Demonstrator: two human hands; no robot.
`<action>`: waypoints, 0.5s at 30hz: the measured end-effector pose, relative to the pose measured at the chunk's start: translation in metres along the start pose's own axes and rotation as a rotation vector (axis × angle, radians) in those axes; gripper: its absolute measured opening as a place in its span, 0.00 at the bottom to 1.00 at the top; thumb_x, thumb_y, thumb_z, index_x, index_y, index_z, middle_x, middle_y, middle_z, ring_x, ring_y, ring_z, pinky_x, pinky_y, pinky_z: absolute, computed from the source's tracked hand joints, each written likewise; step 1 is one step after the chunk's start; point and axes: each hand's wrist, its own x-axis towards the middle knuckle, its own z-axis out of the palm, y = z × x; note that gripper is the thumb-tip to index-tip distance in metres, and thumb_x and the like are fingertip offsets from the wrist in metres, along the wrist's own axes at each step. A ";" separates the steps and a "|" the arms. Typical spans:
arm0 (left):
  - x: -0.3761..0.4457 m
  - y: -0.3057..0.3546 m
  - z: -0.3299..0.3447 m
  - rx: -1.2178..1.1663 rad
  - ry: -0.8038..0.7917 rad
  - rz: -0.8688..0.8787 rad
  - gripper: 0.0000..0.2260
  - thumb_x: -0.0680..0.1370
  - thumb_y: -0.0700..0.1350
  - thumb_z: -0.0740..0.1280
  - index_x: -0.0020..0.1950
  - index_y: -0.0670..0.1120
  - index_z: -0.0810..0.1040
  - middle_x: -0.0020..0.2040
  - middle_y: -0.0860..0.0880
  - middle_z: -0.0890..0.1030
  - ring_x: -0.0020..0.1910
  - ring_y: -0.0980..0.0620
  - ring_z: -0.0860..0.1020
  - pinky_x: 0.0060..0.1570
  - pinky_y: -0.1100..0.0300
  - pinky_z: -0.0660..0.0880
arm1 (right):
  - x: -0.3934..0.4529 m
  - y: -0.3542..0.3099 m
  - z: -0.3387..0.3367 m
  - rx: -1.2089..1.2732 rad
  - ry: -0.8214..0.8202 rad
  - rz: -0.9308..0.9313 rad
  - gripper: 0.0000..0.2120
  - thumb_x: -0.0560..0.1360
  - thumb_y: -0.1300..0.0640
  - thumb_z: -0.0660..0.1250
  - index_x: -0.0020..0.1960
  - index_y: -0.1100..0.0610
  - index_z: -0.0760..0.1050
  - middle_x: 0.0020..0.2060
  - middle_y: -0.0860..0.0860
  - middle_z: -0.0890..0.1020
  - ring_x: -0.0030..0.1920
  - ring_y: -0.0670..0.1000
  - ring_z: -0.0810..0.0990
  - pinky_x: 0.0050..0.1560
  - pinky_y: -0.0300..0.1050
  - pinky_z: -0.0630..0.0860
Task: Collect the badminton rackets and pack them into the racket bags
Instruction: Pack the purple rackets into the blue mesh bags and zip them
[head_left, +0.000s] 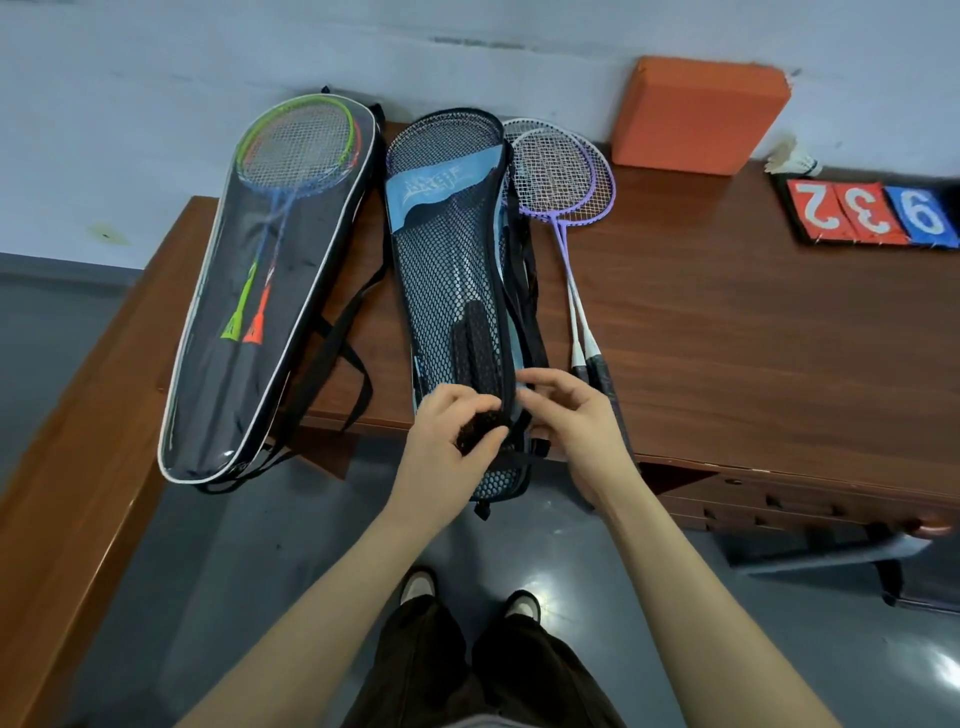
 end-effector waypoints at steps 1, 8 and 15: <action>0.001 -0.004 0.005 0.058 -0.024 0.026 0.10 0.72 0.45 0.69 0.53 0.46 0.79 0.51 0.52 0.75 0.52 0.57 0.71 0.55 0.69 0.67 | -0.001 0.001 -0.004 0.023 0.009 0.018 0.06 0.75 0.58 0.68 0.50 0.52 0.81 0.39 0.53 0.80 0.39 0.49 0.78 0.44 0.49 0.77; 0.012 -0.012 0.055 0.270 -0.299 0.077 0.18 0.75 0.51 0.61 0.63 0.49 0.75 0.61 0.52 0.75 0.62 0.50 0.69 0.61 0.52 0.65 | 0.003 0.017 -0.048 -0.313 0.247 -0.051 0.07 0.70 0.62 0.72 0.47 0.57 0.77 0.33 0.47 0.73 0.35 0.45 0.71 0.40 0.41 0.71; 0.046 -0.017 0.069 0.424 -0.324 -0.006 0.19 0.78 0.49 0.62 0.68 0.46 0.68 0.64 0.48 0.71 0.64 0.48 0.66 0.62 0.55 0.61 | 0.020 0.039 -0.086 -0.701 0.267 -0.003 0.10 0.74 0.57 0.66 0.55 0.53 0.74 0.50 0.52 0.76 0.50 0.51 0.74 0.47 0.45 0.70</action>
